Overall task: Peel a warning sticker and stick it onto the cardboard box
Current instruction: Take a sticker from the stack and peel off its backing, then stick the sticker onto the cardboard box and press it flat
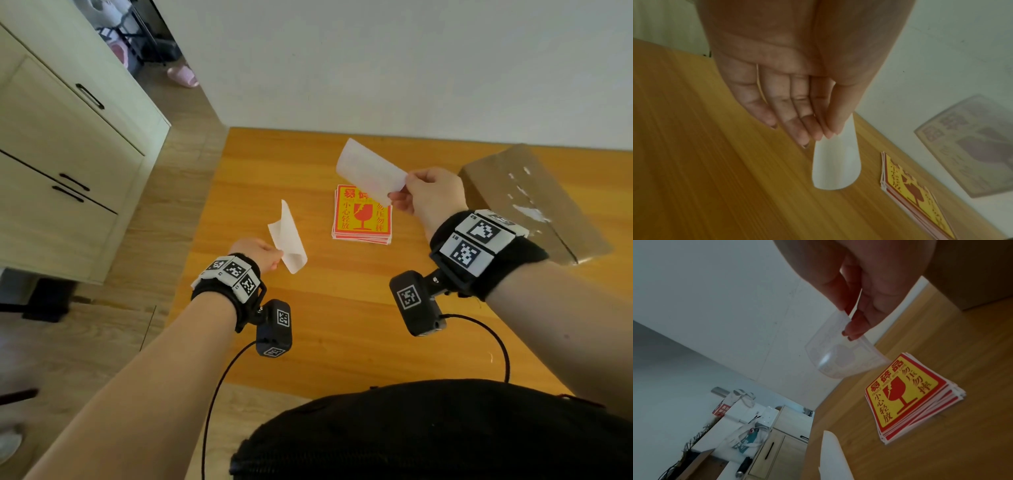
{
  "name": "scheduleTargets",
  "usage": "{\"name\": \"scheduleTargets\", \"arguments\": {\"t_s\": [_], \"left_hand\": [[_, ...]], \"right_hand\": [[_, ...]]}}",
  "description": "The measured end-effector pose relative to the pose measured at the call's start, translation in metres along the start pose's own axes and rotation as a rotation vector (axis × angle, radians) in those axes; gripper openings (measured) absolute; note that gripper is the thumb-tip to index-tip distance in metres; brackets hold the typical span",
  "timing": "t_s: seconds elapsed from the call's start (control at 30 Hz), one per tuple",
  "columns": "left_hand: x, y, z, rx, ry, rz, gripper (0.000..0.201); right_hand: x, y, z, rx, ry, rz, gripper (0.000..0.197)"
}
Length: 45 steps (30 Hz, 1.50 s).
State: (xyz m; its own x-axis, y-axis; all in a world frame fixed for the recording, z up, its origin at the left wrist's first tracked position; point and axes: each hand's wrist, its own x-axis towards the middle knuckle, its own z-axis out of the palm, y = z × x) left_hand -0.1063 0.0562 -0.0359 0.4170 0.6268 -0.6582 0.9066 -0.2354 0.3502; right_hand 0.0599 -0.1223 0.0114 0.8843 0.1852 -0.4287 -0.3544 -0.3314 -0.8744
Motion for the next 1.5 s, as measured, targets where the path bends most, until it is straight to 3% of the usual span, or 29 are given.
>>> {"name": "scheduleTargets", "arguments": {"t_s": [0.13,0.4,0.47,0.57,0.7,0.8,0.93,1.17,1.3,1.5], "left_hand": [[0.001,0.001,-0.006,0.125,0.018,0.075,0.028],[-0.012,0.039,-0.012,0.082,0.083,0.261,0.034],[-0.019,0.054,-0.011,-0.024,0.064,0.355,0.034],[-0.034,0.082,-0.010,-0.260,-0.008,0.460,0.035],[-0.048,0.119,-0.007,-0.596,-0.148,0.409,0.022],[-0.050,0.134,0.000,-0.677,-0.181,0.387,0.016],[-0.057,0.150,0.011,-0.573,-0.090,0.487,0.016],[-0.074,0.178,0.015,-0.103,0.233,0.831,0.022],[-0.086,0.194,0.021,0.051,0.235,0.933,0.021],[-0.101,0.214,0.038,0.104,0.212,0.991,0.025]], "right_hand": [[-0.006,0.000,0.006,-0.011,-0.040,-0.036,0.026],[-0.016,-0.009,-0.002,-0.075,-0.076,-0.180,0.018],[-0.018,-0.012,-0.008,-0.110,-0.077,-0.226,0.013],[-0.020,-0.014,-0.017,-0.127,-0.071,-0.303,0.019],[-0.024,-0.017,-0.033,-0.158,-0.072,-0.403,0.020],[-0.025,-0.019,-0.047,-0.182,-0.052,-0.439,0.022],[-0.024,-0.016,-0.066,-0.161,-0.009,-0.427,0.022],[-0.020,-0.021,-0.108,-0.045,0.133,-0.340,0.021],[-0.011,-0.024,-0.136,-0.114,0.195,-0.347,0.038],[-0.006,-0.020,-0.166,-0.185,0.208,-0.340,0.023]]}}
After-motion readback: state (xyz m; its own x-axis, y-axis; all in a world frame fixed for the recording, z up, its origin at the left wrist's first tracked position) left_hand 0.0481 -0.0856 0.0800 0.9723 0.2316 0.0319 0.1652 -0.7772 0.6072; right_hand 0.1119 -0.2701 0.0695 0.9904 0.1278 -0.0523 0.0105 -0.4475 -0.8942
